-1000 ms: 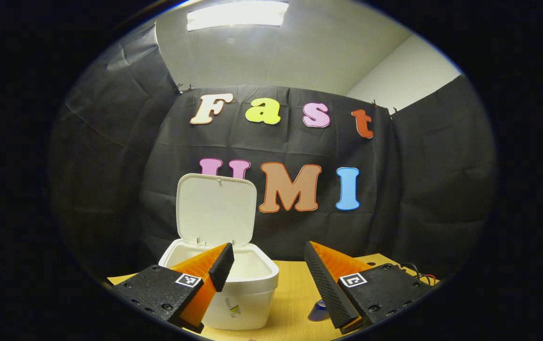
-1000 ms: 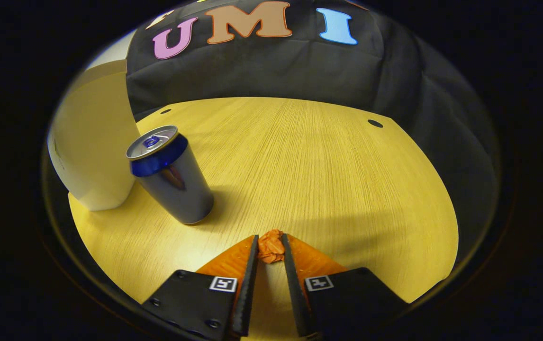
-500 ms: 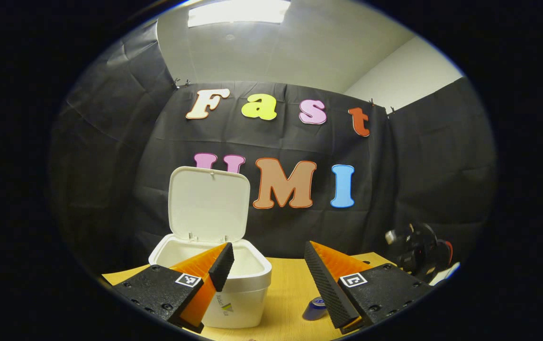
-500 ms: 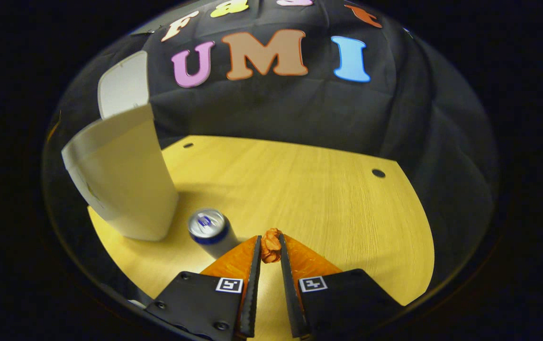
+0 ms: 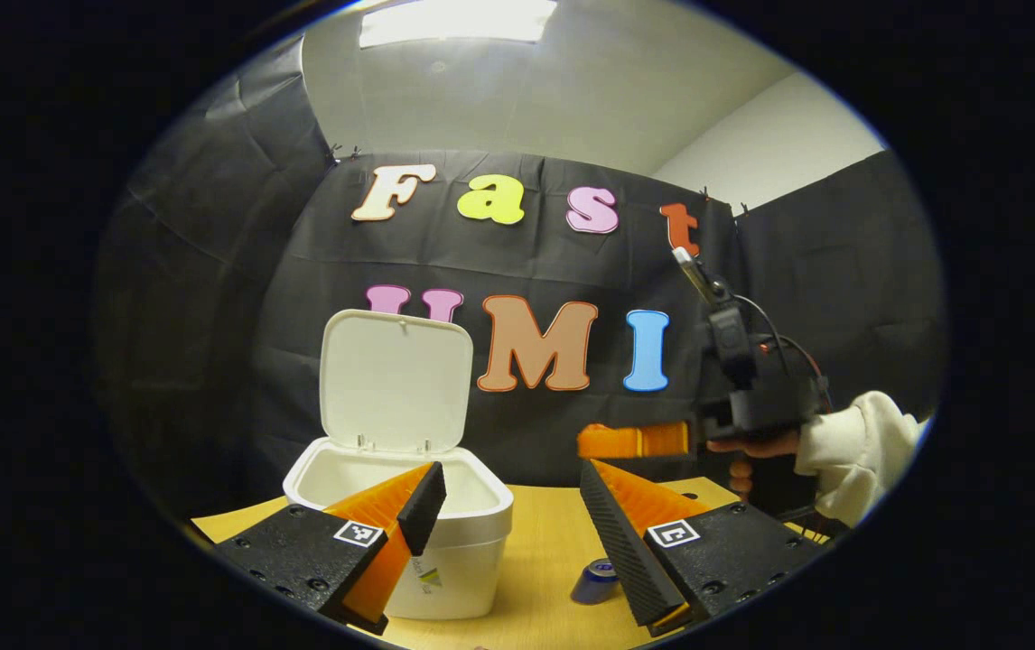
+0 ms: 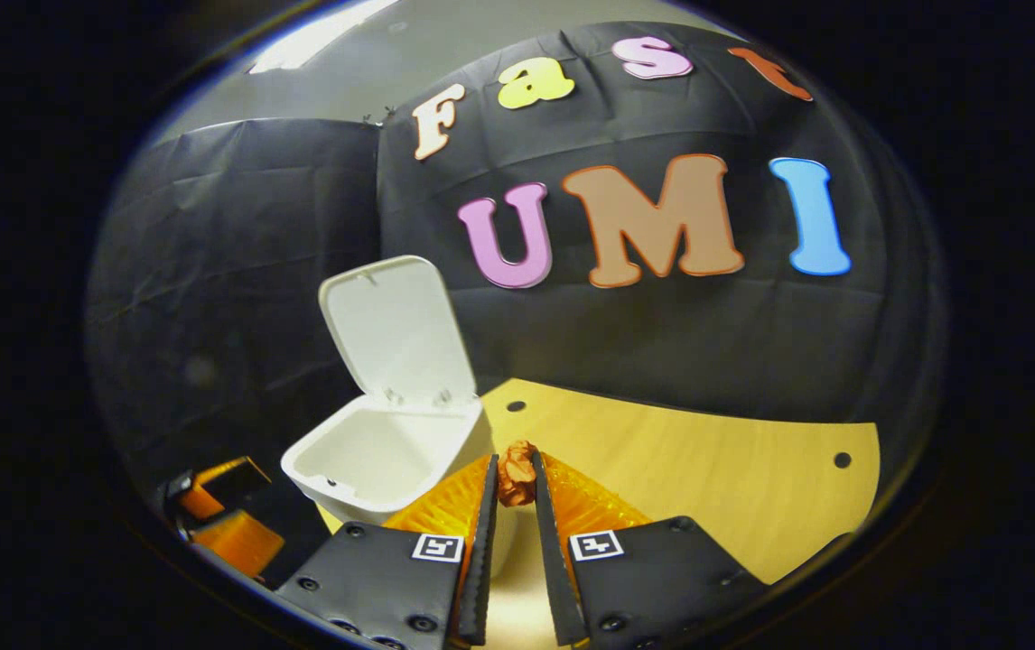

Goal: Press the lid of the desktop garbage bin to open it, pick up the crumpled paper on the desktop and throw it into the bin, then pick up the pop can on the desktop and drop it into the bin, and finally close the garbage bin lid.

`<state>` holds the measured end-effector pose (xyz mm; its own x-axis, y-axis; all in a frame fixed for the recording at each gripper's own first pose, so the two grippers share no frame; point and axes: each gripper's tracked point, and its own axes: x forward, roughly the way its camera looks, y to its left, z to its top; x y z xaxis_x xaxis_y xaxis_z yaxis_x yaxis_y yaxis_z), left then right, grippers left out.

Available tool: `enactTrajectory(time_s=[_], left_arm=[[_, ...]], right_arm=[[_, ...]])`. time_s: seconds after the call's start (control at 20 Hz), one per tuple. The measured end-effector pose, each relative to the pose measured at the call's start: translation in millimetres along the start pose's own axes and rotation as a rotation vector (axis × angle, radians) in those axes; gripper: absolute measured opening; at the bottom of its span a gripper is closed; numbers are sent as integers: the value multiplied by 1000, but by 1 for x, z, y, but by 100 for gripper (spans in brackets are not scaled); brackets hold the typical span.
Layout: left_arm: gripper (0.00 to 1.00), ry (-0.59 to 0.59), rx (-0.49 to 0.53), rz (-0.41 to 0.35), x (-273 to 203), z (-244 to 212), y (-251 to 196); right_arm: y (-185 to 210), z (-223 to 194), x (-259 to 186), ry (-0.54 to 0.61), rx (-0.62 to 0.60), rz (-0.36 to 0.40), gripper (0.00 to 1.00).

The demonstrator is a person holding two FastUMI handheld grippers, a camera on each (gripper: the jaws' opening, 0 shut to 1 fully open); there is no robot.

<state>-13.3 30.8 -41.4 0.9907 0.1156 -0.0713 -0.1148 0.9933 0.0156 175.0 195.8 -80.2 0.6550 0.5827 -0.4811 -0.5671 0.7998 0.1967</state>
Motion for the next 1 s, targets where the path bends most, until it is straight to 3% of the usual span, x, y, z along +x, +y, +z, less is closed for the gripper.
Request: enactTrajectory(time_s=[0.15, 0.35, 0.45, 0.5, 0.65, 0.8, 1.0], left_arm=[[89, 22, 8, 26, -12, -7, 15], [90, 52, 21, 47, -20, -15, 23], [90, 58, 21, 47, -22, -17, 22], [90, 63, 18, 43, -21, -18, 21], [90, 71, 19, 25, -20, -21, 16], [90, 82, 17, -4, -17, -26, 7], [89, 100, 21, -72, -10, -36, -17]], right_arm=[[44, 18, 31, 0, -21, 92, 29], [83, 12, 64, 48, -46, 166, 30], [89, 5, 73, 76, -50, 179, 45], [89, 1, 75, 84, -49, 178, 45], [90, 5, 74, 86, -13, 191, 83], [71, 19, 62, 47, 8, 163, 94], [17, 40, 29, -30, 56, 61, 96]])
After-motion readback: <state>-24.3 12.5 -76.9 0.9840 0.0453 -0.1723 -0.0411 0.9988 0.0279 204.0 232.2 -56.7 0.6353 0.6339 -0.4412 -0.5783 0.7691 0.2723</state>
